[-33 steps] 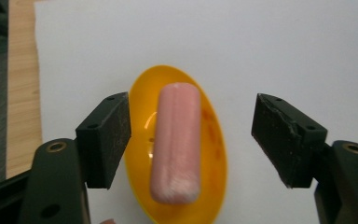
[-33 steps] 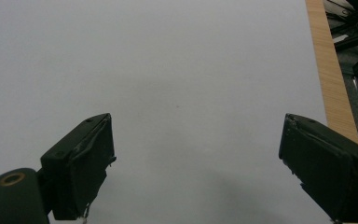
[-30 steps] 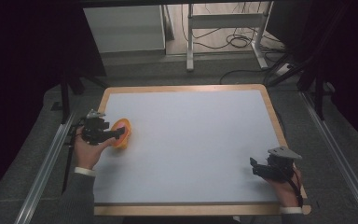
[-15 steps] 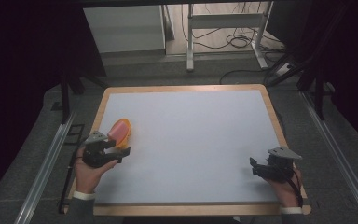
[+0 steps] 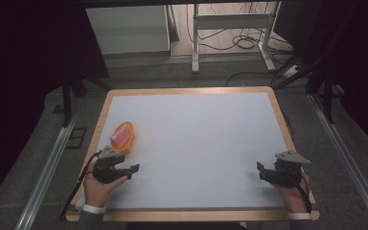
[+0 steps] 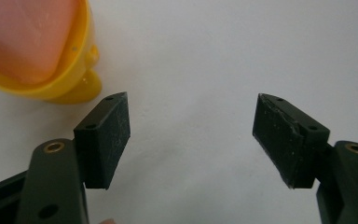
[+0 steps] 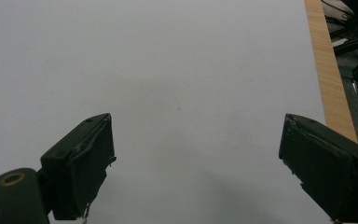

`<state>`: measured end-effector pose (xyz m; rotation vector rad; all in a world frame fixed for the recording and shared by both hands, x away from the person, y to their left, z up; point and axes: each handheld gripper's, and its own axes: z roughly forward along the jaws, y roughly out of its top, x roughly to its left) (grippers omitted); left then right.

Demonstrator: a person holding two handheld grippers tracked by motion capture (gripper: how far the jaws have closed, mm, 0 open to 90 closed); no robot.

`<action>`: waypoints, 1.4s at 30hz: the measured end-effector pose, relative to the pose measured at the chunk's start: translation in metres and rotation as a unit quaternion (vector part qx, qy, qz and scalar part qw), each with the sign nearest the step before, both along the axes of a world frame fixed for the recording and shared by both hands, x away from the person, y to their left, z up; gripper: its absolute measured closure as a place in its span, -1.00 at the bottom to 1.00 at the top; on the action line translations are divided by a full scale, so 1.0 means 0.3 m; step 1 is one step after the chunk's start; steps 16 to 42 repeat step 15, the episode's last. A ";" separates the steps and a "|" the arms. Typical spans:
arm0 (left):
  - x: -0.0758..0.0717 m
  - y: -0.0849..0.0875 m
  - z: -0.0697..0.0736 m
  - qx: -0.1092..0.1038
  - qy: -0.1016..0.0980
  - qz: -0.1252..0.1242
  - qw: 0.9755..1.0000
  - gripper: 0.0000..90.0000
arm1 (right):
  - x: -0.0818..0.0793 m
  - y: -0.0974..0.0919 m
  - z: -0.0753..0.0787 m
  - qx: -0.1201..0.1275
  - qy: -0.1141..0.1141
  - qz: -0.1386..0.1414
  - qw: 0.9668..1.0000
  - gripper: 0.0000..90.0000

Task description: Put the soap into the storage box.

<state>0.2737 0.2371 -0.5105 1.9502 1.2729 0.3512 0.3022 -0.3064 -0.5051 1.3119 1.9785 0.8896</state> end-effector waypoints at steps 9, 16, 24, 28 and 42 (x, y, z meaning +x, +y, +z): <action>-0.001 0.015 0.001 -0.014 -0.001 0.005 1.000 -0.38 | 0.001 0.005 -0.001 -0.004 -0.002 0.002 1.000 -0.78; 0.004 0.025 -0.004 -0.016 0.000 0.010 1.000 -0.38 | 0.000 0.006 0.000 -0.004 -0.003 0.002 1.000 -0.78; 0.004 0.025 -0.004 -0.016 0.000 0.010 1.000 -0.38 | 0.000 0.006 0.000 -0.004 -0.003 0.002 1.000 -0.78; 0.004 0.025 -0.004 -0.016 0.000 0.010 1.000 -0.38 | 0.000 0.006 0.000 -0.004 -0.003 0.002 1.000 -0.78; 0.004 0.025 -0.004 -0.016 0.000 0.010 1.000 -0.38 | 0.000 0.006 0.000 -0.004 -0.003 0.002 1.000 -0.78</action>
